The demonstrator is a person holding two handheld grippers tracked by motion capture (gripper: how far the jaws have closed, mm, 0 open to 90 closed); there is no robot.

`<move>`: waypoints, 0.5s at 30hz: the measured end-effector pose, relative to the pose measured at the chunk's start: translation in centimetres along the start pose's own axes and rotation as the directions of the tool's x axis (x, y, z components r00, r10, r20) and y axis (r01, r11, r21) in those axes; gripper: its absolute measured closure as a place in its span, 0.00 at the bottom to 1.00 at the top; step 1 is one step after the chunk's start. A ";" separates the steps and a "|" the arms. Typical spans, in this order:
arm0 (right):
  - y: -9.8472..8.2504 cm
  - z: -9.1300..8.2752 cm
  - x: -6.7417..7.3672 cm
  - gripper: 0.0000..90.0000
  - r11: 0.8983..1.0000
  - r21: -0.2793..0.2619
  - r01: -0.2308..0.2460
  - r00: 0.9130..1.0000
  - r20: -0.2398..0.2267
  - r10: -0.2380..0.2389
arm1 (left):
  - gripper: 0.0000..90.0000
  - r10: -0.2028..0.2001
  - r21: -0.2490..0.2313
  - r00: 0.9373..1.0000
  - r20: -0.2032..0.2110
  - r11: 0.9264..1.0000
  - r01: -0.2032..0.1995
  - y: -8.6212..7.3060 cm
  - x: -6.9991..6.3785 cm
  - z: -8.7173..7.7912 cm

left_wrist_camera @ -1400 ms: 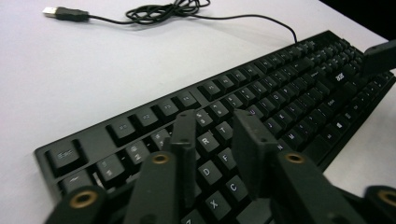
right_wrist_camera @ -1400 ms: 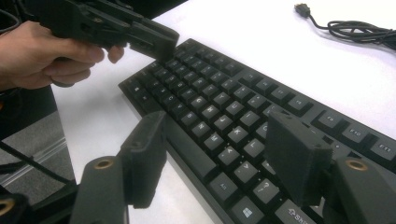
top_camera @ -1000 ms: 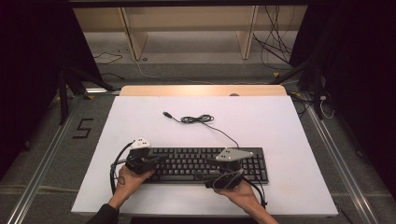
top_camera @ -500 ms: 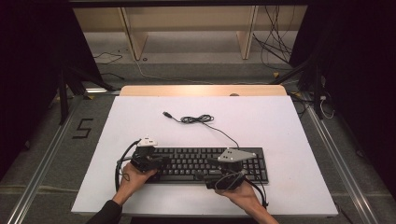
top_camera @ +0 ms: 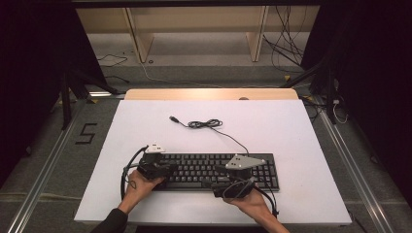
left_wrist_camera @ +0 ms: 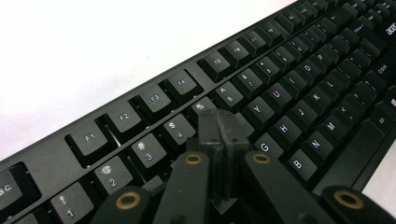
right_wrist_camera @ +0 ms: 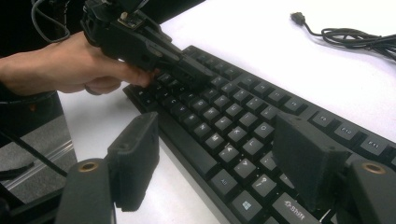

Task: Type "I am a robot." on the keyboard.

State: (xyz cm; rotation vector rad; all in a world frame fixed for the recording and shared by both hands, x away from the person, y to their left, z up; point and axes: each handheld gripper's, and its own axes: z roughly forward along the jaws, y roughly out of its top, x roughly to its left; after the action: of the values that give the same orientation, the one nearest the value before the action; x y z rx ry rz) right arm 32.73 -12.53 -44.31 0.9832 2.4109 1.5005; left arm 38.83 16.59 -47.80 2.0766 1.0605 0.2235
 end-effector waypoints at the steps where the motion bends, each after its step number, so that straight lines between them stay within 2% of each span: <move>1: 0.0 0.0 0.0 0.36 1.000 -0.001 0.001 1.000 0.000 -0.001 | 0.99 0.000 -0.003 1.000 0.000 1.000 0.000 0.0 0.0 -0.1; 5: 0.0 0.0 -0.1 0.36 1.000 -0.007 -0.003 1.000 0.002 0.003 | 0.96 0.003 -0.026 1.000 0.004 1.000 -0.003 0.1 0.0 -0.6; 10: 0.0 -0.1 -0.2 0.36 1.000 -0.008 -0.002 1.000 0.005 0.002 | 0.91 -0.025 -0.082 0.999 0.020 0.996 0.026 0.3 0.2 -1.6; 15: 0.1 0.0 -0.2 0.36 1.000 -0.009 -0.002 1.000 0.007 0.002 | 0.85 -0.045 -0.118 0.998 0.040 0.992 0.050 0.3 0.3 -2.4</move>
State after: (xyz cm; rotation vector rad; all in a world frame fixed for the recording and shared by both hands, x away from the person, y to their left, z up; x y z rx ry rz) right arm 32.93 -12.66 -44.31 0.9874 2.3968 1.5042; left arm 38.07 18.07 -46.01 1.9395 1.0477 0.2182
